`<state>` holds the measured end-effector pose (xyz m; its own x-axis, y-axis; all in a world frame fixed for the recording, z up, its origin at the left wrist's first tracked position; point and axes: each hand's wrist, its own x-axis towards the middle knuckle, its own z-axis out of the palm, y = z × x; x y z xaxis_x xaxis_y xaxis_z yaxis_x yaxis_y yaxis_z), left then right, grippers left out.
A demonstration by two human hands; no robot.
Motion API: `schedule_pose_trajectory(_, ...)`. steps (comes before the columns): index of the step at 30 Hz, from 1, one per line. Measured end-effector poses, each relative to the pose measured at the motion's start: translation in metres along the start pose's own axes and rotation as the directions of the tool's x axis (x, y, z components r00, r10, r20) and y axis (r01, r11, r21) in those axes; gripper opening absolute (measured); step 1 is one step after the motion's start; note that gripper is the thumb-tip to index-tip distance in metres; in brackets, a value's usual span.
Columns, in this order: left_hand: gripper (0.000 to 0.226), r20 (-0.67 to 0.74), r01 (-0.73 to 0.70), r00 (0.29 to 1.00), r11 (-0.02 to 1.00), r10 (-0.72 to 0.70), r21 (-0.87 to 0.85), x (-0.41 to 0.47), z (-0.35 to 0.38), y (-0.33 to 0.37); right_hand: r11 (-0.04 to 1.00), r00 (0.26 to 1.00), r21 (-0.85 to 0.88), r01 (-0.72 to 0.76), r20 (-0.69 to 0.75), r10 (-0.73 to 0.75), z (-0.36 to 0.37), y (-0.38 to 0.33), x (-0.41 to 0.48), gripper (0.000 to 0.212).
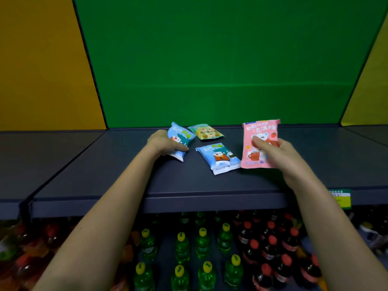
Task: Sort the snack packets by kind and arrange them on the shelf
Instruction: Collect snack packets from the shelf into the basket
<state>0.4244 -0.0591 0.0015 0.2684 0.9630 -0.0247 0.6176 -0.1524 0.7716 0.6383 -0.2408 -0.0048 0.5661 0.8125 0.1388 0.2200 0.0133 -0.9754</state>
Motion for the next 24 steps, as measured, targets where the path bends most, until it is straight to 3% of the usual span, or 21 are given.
schedule_pose_trajectory(2,0.036,-0.040,-0.055,0.998,0.980,0.049,-0.192,-0.017,-0.011,-0.008,0.999,0.999,0.045,0.017,0.036,-0.019,0.006,-0.003,0.001,0.014)
schedule_pose_trajectory(6,0.039,-0.192,-0.157,0.979,0.872,0.075,-0.463,-0.073,-0.047,-0.034,0.991,0.987,0.122,0.064,0.136,-0.080,0.035,-0.016,-0.003,0.020)
schedule_pose_trajectory(8,0.034,-0.272,-0.185,0.961,0.832,0.043,-0.523,-0.106,-0.063,-0.051,0.982,0.976,0.159,0.104,0.172,-0.131,0.054,-0.022,-0.011,0.020)
schedule_pose_trajectory(12,0.026,-0.437,-0.174,0.893,0.812,-0.108,-0.558,-0.191,-0.102,-0.111,0.962,0.892,0.206,0.177,0.380,-0.245,0.120,-0.034,-0.039,0.023)
schedule_pose_trajectory(17,0.028,-0.647,-0.095,0.670,0.822,-0.365,-0.562,-0.316,-0.133,-0.193,0.959,0.687,0.278,0.054,0.687,-0.237,0.228,-0.039,-0.110,0.035)
schedule_pose_trajectory(19,0.024,-0.703,-0.071,0.554,0.816,-0.446,-0.574,-0.367,-0.140,-0.224,0.964,0.568,0.264,-0.030,0.798,-0.201,0.271,-0.034,-0.149,0.039)
schedule_pose_trajectory(24,0.020,-0.737,0.004,0.328,0.780,-0.592,-0.625,-0.482,-0.149,-0.293,0.977,0.267,0.169,-0.129,0.955,-0.129,0.367,-0.010,-0.259,0.023)
